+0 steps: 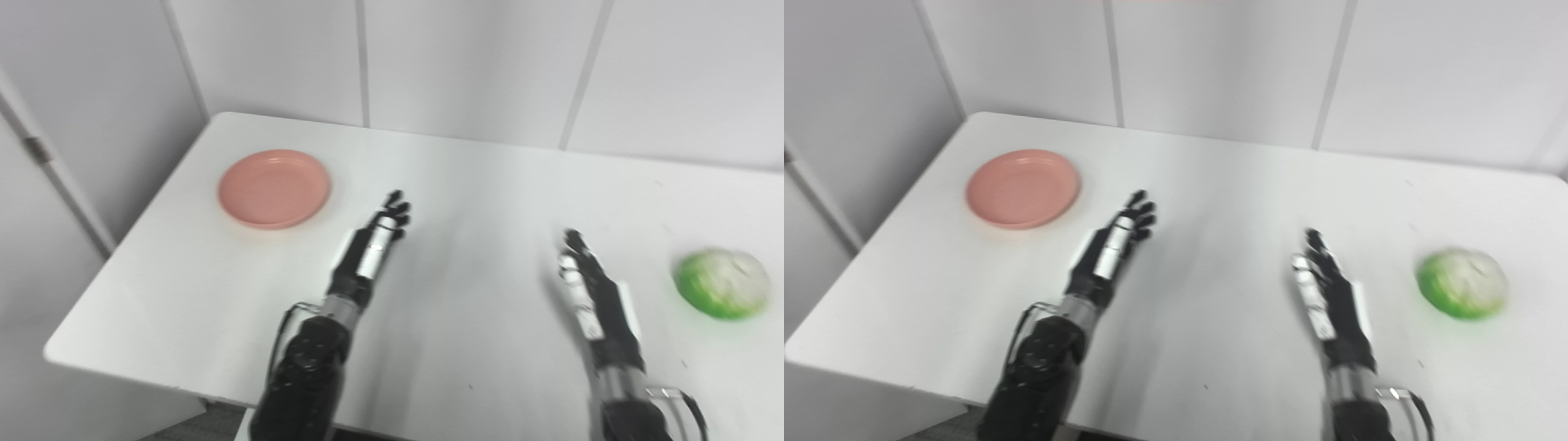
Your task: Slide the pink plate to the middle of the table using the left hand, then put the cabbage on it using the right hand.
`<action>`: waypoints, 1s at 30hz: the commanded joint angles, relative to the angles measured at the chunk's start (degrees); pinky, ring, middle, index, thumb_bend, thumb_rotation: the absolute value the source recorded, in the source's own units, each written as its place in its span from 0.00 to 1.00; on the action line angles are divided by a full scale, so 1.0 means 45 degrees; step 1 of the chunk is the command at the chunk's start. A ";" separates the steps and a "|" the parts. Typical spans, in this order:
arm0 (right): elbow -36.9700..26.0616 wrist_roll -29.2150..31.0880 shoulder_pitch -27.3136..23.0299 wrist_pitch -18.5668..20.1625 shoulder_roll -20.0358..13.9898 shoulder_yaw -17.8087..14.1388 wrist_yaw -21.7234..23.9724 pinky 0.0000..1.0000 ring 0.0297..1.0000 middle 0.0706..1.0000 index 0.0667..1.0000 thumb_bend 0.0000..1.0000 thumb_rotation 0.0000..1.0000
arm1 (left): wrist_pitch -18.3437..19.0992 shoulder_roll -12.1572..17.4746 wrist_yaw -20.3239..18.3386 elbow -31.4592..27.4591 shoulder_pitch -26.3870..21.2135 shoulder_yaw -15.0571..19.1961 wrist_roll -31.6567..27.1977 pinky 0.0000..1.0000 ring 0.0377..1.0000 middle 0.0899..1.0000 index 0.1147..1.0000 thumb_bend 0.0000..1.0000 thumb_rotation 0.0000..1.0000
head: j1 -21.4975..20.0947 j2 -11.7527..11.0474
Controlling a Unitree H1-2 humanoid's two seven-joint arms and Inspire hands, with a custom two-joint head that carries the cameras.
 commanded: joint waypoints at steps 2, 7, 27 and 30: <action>0.0183 0.0145 0.0211 -0.0437 -0.0269 -0.0171 0.0097 0.87 0.90 0.91 0.90 0.21 1.00 | -0.0351 -0.0463 0.0171 0.1178 0.0469 -0.0261 0.0198 0.91 0.91 0.92 0.91 0.41 1.00 | 0.0102 -0.0155; 0.0194 0.0401 0.0238 -0.0470 -0.0254 -0.0189 0.0180 0.89 0.92 0.92 0.91 0.19 1.00 | -0.0711 -0.0541 0.0146 0.1532 0.0387 -0.0252 0.0233 0.90 0.92 0.92 0.91 0.39 1.00 | 0.0134 -0.0303; 0.0393 0.0597 0.0053 -0.0497 -0.0141 -0.0163 0.0269 0.88 0.91 0.92 0.91 0.14 1.00 | -0.0504 -0.0443 -0.0138 0.1113 0.0184 -0.0119 -0.0031 0.92 0.93 0.93 0.92 0.41 1.00 | 0.0252 -0.0283; 0.0414 0.0556 0.0017 -0.0474 -0.0133 -0.0161 0.0242 0.88 0.90 0.92 0.91 0.15 1.00 | -0.0085 -0.0499 -0.0174 0.0339 0.0192 -0.0070 -0.0157 0.92 0.92 0.93 0.92 0.40 1.00 | 0.0278 -0.0268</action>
